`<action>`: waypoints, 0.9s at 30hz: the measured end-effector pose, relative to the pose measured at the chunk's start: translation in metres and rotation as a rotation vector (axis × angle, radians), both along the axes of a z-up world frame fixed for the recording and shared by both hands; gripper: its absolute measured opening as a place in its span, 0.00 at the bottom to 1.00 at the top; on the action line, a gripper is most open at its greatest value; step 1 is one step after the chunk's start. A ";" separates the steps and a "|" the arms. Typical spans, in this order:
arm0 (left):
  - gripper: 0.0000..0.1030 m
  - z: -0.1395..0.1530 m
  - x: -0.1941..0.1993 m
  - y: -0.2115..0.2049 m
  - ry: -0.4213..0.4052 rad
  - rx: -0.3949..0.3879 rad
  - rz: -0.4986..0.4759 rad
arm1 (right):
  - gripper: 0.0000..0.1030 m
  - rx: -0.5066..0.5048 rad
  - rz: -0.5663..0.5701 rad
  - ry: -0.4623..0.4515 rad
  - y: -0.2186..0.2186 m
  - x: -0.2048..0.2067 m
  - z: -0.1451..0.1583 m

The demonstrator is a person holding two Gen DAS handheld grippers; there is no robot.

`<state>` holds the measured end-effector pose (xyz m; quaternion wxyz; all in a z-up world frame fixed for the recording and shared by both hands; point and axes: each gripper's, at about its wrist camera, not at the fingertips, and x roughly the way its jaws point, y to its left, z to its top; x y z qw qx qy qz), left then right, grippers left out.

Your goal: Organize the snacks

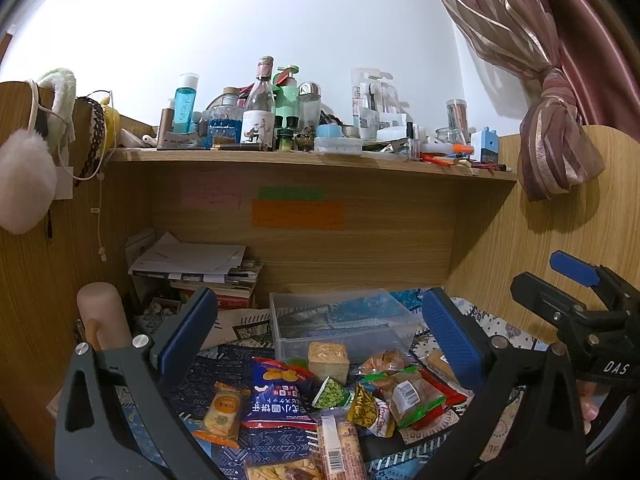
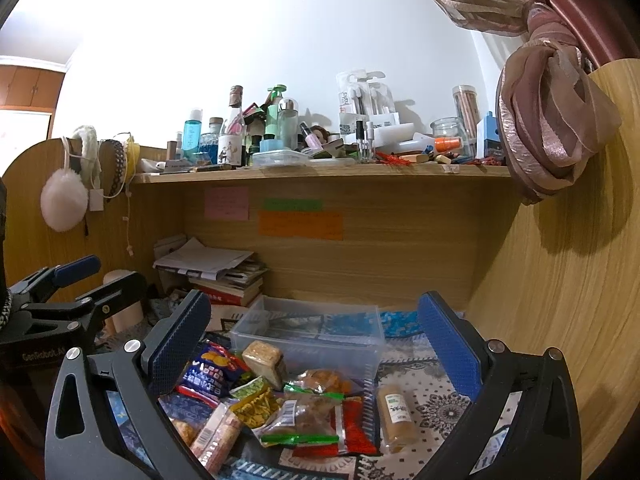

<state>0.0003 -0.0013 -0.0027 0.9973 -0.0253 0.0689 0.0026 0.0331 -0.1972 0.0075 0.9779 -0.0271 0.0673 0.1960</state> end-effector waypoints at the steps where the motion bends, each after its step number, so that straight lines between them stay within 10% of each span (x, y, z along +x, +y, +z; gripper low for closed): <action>1: 1.00 0.000 0.000 0.000 -0.001 0.000 0.000 | 1.00 0.000 0.000 0.000 0.000 0.000 0.000; 27: 1.00 0.000 0.000 0.000 -0.003 0.000 -0.003 | 1.00 0.004 0.002 0.003 0.000 0.000 0.000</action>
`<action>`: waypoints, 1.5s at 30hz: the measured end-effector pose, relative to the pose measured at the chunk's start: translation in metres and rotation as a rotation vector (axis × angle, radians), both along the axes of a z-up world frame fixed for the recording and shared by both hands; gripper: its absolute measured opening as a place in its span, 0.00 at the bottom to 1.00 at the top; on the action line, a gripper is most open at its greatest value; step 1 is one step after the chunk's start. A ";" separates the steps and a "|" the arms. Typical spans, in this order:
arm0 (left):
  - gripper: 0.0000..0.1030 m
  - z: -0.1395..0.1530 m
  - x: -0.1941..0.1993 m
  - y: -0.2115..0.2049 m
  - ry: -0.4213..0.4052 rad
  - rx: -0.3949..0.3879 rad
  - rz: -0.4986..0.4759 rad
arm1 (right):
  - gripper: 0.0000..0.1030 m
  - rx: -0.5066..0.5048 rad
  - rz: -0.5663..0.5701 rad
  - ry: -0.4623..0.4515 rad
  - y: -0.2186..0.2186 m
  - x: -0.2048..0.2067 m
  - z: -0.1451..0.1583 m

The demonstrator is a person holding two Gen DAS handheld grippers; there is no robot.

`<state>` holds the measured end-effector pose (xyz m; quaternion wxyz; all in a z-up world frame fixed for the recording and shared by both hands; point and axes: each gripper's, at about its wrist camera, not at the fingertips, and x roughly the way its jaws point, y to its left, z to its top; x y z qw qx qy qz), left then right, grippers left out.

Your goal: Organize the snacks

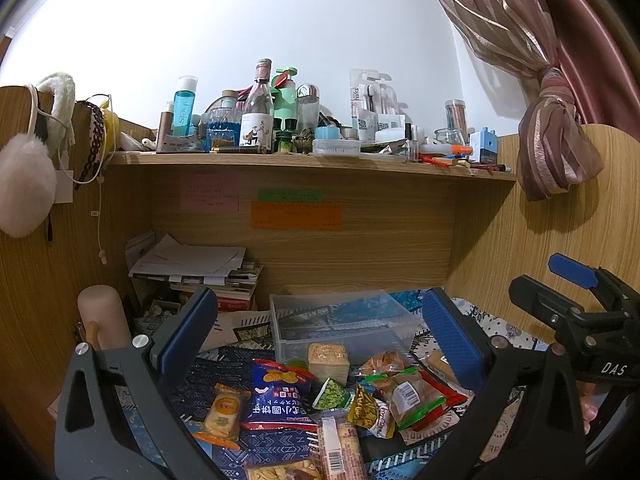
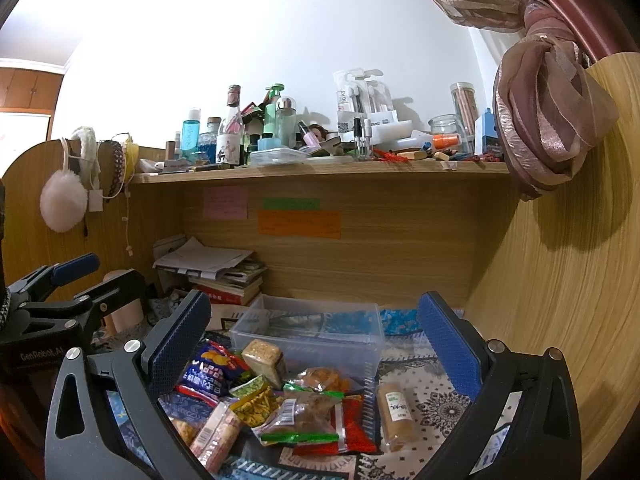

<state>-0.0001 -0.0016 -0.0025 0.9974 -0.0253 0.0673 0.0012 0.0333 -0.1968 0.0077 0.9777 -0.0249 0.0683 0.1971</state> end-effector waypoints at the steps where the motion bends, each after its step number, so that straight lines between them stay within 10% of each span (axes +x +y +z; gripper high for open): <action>1: 1.00 0.000 0.000 0.000 -0.001 0.001 0.001 | 1.00 0.001 0.001 0.001 -0.001 0.000 -0.001; 19: 0.94 -0.008 0.020 0.013 0.045 -0.025 -0.024 | 0.98 -0.019 0.021 0.045 0.000 0.019 -0.016; 33: 0.68 -0.069 0.090 0.073 0.333 -0.010 0.032 | 0.61 -0.085 -0.031 0.301 -0.022 0.086 -0.072; 45: 0.64 -0.141 0.122 0.127 0.601 -0.072 0.021 | 0.58 -0.131 -0.105 0.503 -0.046 0.127 -0.112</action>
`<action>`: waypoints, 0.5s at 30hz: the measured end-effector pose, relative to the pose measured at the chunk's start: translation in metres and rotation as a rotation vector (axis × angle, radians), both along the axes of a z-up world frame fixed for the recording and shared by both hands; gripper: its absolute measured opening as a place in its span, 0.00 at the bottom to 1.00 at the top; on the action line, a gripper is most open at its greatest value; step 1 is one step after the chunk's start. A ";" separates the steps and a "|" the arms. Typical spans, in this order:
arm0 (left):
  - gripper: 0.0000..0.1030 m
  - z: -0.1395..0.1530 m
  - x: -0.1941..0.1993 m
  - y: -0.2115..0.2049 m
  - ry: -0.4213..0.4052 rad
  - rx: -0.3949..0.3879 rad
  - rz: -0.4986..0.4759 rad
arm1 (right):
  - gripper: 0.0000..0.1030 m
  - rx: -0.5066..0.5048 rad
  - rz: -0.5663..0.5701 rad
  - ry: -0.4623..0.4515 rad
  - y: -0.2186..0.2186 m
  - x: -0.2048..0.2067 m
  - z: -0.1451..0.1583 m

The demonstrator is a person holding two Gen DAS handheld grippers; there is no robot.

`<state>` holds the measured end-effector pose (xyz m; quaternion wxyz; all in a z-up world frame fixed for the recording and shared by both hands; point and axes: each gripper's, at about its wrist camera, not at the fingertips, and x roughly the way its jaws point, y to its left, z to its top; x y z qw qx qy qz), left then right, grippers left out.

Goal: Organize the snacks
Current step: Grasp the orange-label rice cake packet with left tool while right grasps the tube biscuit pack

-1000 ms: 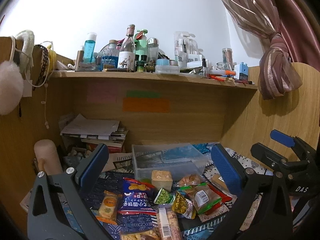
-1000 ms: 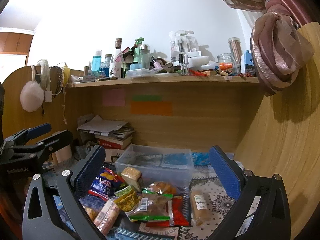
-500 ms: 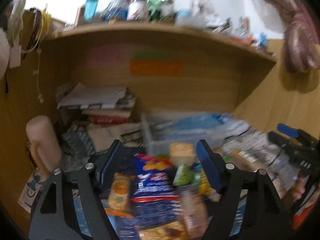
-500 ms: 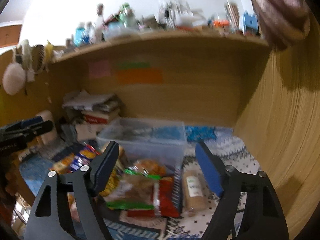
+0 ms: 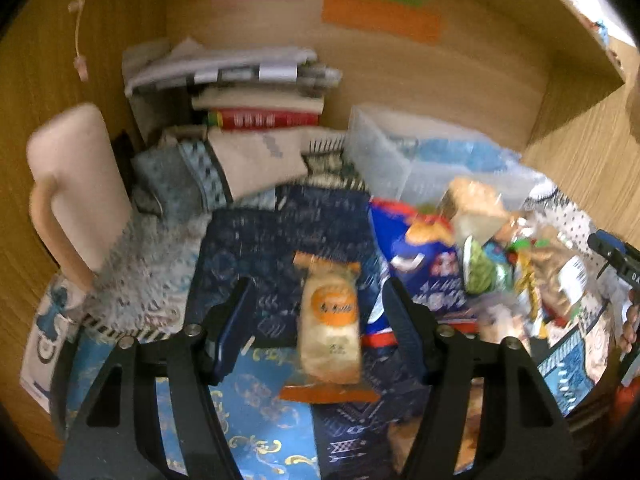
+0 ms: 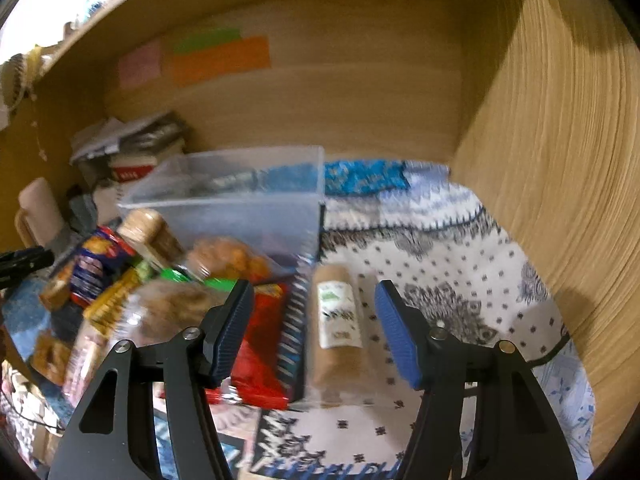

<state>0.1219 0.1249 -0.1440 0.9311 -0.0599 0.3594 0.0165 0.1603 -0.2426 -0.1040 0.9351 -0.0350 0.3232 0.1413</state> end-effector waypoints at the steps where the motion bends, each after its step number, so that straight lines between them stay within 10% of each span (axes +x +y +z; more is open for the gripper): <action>1: 0.64 -0.004 0.001 0.001 0.015 -0.003 -0.007 | 0.58 -0.002 -0.005 0.020 -0.003 0.003 -0.004; 15: 0.45 -0.038 0.023 -0.002 0.096 0.042 -0.028 | 0.57 -0.010 0.004 0.178 -0.007 0.036 -0.037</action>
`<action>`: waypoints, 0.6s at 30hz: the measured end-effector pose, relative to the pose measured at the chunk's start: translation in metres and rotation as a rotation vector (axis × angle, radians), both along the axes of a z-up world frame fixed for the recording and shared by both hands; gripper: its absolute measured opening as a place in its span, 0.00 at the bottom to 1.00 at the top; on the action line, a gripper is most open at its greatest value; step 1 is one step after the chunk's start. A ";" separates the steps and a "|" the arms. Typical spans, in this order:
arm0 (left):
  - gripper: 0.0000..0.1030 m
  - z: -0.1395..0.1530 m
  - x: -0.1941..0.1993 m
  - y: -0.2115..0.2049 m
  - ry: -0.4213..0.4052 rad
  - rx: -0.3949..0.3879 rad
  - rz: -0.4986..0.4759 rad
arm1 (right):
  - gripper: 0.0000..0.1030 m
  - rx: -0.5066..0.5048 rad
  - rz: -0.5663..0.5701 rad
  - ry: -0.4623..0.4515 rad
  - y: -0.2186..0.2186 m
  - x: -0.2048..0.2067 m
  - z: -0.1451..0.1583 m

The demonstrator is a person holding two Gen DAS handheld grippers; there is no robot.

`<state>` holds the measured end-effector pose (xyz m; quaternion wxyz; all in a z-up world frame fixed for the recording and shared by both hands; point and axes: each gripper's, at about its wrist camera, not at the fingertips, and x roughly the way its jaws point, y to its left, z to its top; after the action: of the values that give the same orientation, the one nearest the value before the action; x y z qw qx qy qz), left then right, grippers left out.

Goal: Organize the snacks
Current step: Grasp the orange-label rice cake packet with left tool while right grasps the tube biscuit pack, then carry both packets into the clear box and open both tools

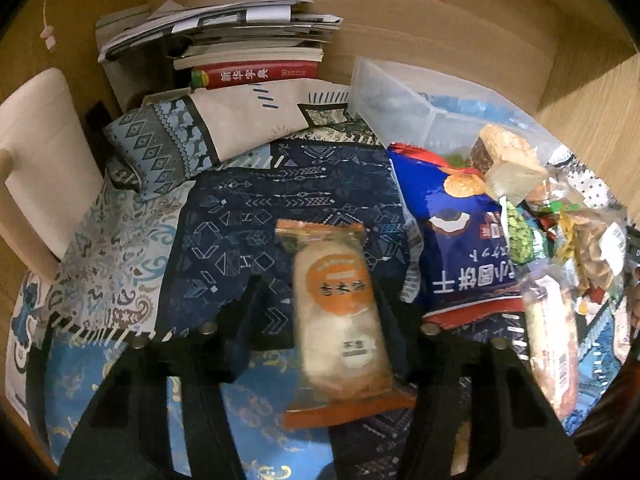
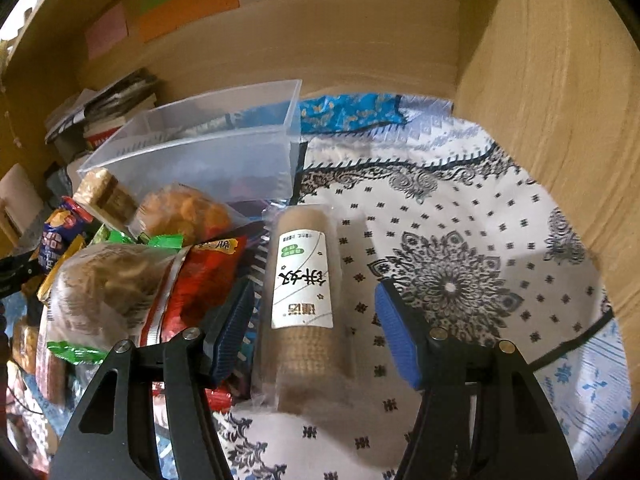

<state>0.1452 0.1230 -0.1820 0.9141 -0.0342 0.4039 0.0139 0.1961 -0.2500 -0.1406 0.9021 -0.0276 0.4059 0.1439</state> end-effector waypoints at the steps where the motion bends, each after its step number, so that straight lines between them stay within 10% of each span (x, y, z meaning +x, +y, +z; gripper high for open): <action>1: 0.38 0.000 0.000 -0.002 -0.003 0.024 0.007 | 0.53 -0.010 0.010 0.012 0.002 0.002 -0.002; 3: 0.35 -0.001 0.001 0.000 -0.007 0.035 0.009 | 0.38 -0.024 0.024 0.033 0.006 0.004 -0.007; 18: 0.33 0.049 -0.009 0.000 -0.113 0.039 0.025 | 0.36 0.010 0.010 -0.088 0.000 -0.007 0.028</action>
<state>0.1360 0.1234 -0.1333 0.9357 -0.0219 0.3507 0.0312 0.1892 -0.2497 -0.1129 0.9186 -0.0316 0.3648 0.1489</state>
